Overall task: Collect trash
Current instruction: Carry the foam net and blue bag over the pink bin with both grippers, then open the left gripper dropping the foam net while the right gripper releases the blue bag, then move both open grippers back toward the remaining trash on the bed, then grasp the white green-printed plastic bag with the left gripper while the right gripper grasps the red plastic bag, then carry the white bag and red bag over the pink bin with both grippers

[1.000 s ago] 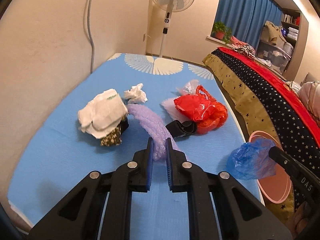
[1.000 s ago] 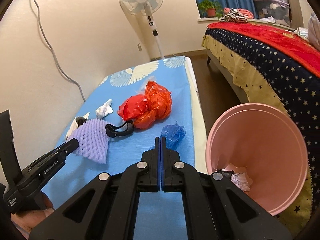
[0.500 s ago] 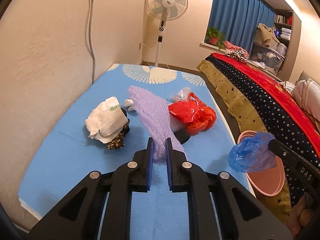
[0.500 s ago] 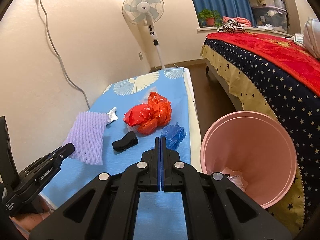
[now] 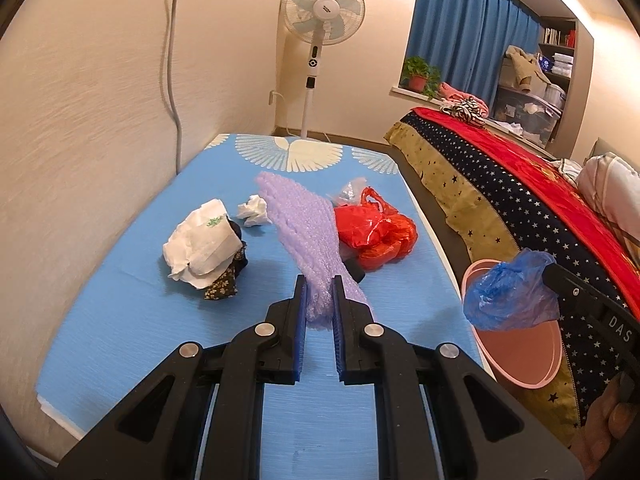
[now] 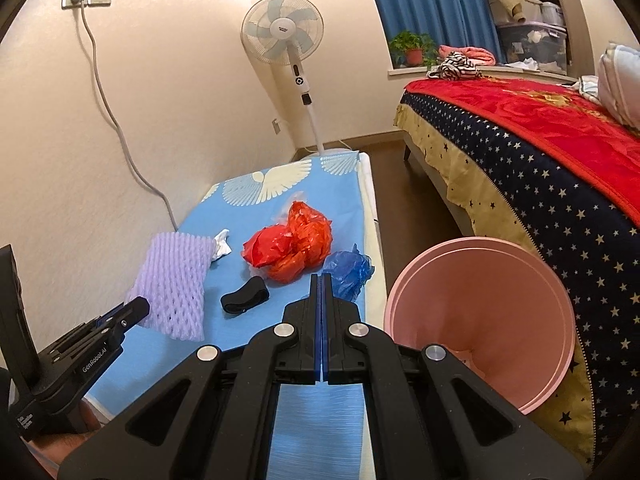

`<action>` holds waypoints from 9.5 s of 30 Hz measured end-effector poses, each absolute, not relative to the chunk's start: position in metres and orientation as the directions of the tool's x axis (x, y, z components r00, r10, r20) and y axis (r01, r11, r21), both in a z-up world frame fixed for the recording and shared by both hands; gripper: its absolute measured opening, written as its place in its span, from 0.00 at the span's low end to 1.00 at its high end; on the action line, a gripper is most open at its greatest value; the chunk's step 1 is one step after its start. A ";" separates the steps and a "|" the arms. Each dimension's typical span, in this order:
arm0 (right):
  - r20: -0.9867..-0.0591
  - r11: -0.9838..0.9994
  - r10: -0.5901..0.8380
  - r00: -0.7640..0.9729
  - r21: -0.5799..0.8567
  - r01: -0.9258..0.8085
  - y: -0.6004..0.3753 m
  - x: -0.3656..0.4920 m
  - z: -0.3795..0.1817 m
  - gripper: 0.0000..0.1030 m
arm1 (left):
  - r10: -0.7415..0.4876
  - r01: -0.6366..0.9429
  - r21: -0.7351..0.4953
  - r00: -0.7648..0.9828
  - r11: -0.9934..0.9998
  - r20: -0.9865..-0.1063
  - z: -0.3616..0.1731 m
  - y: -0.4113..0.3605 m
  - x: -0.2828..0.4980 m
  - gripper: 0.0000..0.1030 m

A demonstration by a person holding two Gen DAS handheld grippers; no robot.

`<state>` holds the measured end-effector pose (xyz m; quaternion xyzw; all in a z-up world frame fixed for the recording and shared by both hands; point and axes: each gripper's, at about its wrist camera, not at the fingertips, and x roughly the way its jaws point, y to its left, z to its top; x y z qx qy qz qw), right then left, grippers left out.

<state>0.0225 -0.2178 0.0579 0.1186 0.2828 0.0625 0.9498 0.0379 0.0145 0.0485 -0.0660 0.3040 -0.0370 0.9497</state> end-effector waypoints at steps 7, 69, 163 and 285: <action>-0.520 0.965 0.163 0.839 0.261 -0.026 -0.225 0.022 0.058 0.00 | -0.130 0.055 -0.147 0.812 0.988 -0.569 0.048 0.003 0.040 0.11; -0.556 0.897 -0.248 0.793 0.176 0.405 -0.341 0.024 0.040 0.48 | -0.486 0.447 -0.227 0.636 0.865 -0.599 0.005 -0.157 0.082 0.41; -0.535 0.954 0.173 0.827 0.299 -0.006 -0.193 0.130 0.013 0.48 | 0.206 -0.239 -0.009 0.852 0.971 -0.482 0.023 0.039 0.107 0.52; -0.420 0.956 -0.019 0.907 0.259 0.140 -0.289 0.010 0.090 0.06 | -0.197 0.121 -0.197 0.881 0.973 -0.429 0.076 -0.013 0.048 0.02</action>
